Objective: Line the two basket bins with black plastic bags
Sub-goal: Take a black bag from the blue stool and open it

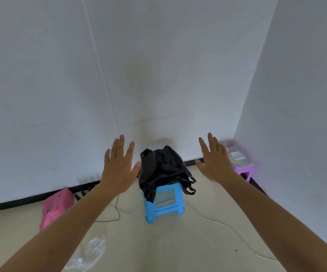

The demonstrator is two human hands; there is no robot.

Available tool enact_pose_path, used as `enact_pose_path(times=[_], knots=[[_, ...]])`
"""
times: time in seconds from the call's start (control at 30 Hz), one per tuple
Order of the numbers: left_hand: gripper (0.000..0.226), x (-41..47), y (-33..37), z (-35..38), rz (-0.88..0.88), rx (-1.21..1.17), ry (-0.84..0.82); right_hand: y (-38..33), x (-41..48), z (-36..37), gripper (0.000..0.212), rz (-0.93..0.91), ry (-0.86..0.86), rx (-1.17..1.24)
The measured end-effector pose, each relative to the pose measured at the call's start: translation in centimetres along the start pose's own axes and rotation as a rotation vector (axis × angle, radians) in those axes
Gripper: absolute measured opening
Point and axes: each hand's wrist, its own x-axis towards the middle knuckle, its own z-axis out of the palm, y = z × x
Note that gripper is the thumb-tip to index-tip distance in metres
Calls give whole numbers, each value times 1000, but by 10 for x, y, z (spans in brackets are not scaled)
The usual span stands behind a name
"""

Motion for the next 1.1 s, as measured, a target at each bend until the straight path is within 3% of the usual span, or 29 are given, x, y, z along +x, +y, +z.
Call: enact_pose_path(times=[0.37,0.53,0.7,0.87,1.0,1.1], knots=[[68,207,-52,207,-54,-62,-334,17,227,185,66,-35,-268,-25],[57,263,-57,294,-29,-11,-507,25,293,257,84,-13,-444,17],[50,271,-48,392,-72,-85,-704,37,320,356,91,-41,-624,37],[56,249,-41,497,-248,-193,-783,42,327,468,91,-2,-770,54],[68,219,-41,572,-341,-143,-791,42,311,546,84,141,-752,125],[50,197,-47,610,-354,-111,-685,45,297,591,76,182,-639,98]])
